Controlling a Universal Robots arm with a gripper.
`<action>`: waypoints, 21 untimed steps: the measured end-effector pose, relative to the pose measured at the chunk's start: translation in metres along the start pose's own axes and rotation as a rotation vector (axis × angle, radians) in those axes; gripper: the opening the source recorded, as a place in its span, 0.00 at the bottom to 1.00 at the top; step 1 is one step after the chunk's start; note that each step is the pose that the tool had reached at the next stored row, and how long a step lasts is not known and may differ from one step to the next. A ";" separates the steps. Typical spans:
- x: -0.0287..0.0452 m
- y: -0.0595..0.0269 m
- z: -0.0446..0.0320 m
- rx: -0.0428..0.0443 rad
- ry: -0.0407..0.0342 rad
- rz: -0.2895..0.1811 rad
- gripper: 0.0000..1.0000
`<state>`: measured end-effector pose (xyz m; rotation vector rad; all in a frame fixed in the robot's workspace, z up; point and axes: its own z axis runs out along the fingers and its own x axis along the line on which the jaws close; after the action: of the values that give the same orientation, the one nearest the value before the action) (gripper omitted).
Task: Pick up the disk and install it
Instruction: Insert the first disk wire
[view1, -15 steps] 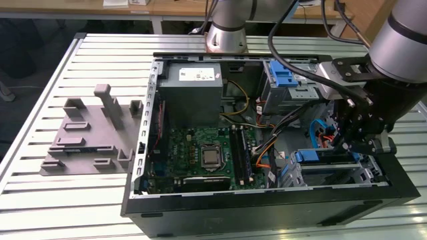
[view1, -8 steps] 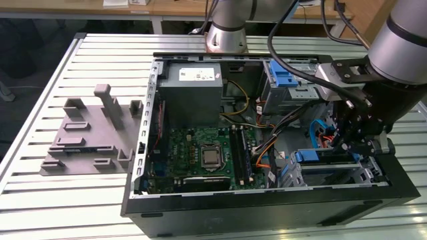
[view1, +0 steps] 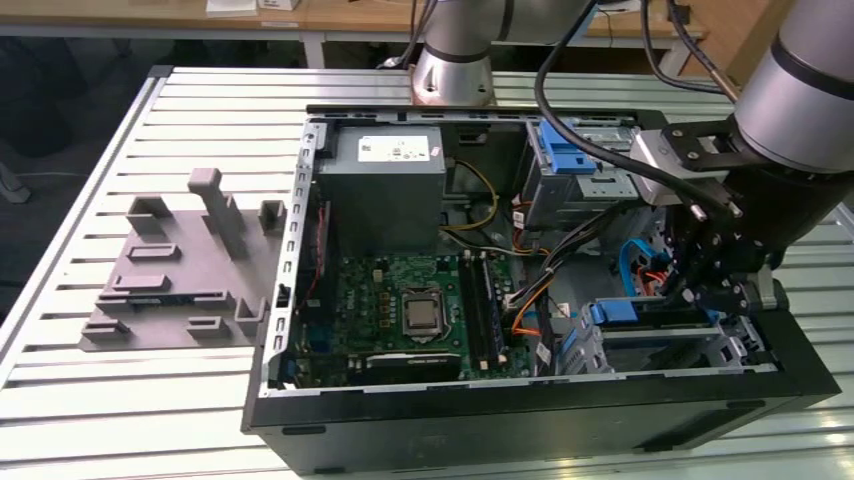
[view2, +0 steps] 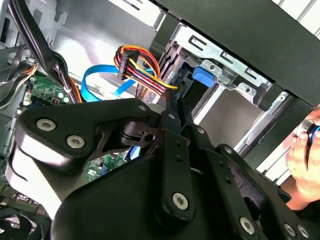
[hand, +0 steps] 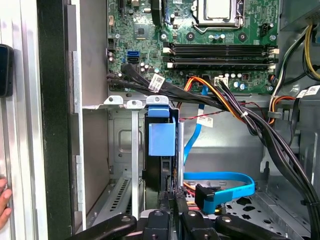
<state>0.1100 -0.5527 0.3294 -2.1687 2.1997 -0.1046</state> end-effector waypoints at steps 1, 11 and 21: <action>0.0002 0.0000 0.0000 -0.0002 -0.0003 0.000 0.16; 0.0003 -0.0008 -0.0053 -0.0035 -0.0006 0.000 0.16; 0.0007 -0.0006 -0.0017 -0.0038 -0.0088 0.001 0.16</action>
<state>0.1105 -0.5534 0.3311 -2.1661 2.1978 -0.0907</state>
